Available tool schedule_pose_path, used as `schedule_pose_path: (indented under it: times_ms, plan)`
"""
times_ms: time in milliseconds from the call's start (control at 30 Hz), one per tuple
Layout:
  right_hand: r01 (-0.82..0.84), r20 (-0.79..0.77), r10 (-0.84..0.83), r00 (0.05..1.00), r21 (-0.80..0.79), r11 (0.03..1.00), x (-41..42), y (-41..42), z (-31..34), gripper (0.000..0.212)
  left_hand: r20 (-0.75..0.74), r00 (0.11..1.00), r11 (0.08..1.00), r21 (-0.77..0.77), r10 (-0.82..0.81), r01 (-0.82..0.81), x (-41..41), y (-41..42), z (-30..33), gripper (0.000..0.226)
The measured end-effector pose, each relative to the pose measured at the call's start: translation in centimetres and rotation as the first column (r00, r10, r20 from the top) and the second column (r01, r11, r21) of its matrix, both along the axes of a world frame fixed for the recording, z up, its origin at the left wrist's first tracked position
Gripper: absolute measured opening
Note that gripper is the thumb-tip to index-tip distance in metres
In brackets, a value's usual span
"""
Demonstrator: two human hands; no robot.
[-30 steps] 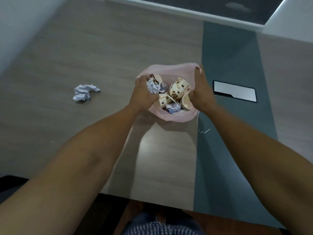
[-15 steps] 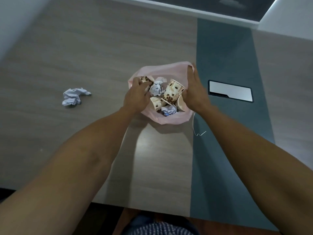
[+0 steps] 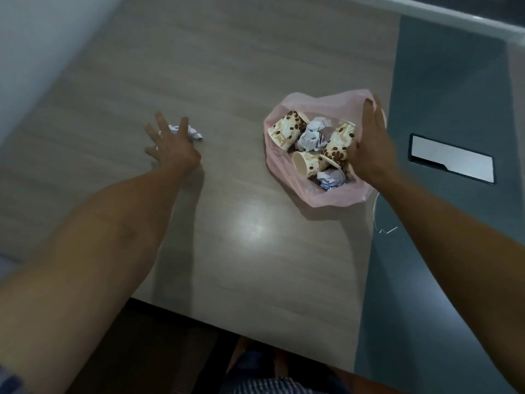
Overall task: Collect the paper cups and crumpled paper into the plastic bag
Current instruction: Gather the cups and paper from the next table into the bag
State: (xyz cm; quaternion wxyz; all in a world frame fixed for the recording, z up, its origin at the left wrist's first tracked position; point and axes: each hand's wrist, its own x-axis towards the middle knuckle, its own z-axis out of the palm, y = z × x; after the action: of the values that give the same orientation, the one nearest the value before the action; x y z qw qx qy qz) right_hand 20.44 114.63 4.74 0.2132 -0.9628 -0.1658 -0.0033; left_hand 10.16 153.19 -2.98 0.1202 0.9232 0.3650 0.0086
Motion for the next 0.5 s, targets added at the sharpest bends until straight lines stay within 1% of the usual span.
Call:
schedule_pose_path:
  times_ms: [67,133,200,333,367,400,433,500]
  plan:
    - [0.0,0.016,0.0,1.0,-0.007,1.0,-0.1,0.3,-0.1,0.084,-0.037,0.999,0.994,-0.112,-0.018,0.014,0.0,1.3,-0.7,0.057]
    - [-0.001,0.022,0.001,1.0,-0.015,1.0,-0.4,0.6,-0.2,0.082,-0.007,0.997,0.979,-0.193,-0.073,0.07,-0.1,2.0,-1.3,0.055]
    - [-0.008,0.019,0.008,1.0,-0.017,1.0,-0.5,0.8,-0.2,0.081,0.047,0.993,0.976,-0.188,-0.105,0.112,-0.2,2.1,-1.8,0.051]
    - [0.006,-0.003,-0.006,1.0,-0.014,1.0,-0.8,0.6,0.2,0.083,0.093,0.993,0.972,-0.218,-0.072,0.091,-0.8,0.3,-1.3,0.044]
    - [0.006,-0.004,-0.006,1.0,-0.013,1.0,-0.9,0.5,0.3,0.083,0.135,0.989,0.967,-0.236,-0.065,0.096,-0.8,-0.3,-1.1,0.044]
    - [0.008,-0.007,-0.008,1.0,-0.012,1.0,-1.1,0.5,0.6,0.084,0.207,0.975,0.957,-0.255,-0.085,0.137,-0.6,-1.1,-0.7,0.044]
    - [0.011,-0.018,-0.011,1.0,-0.012,1.0,-1.2,0.4,0.8,0.084,0.286,0.952,0.945,-0.267,-0.11,0.19,-0.4,-1.9,-0.2,0.044]
    - [0.028,-0.024,-0.028,0.999,-0.016,0.999,-1.4,0.2,1.2,0.085,0.439,0.875,0.9,-0.268,-0.203,0.343,0.6,-3.5,0.4,0.044]
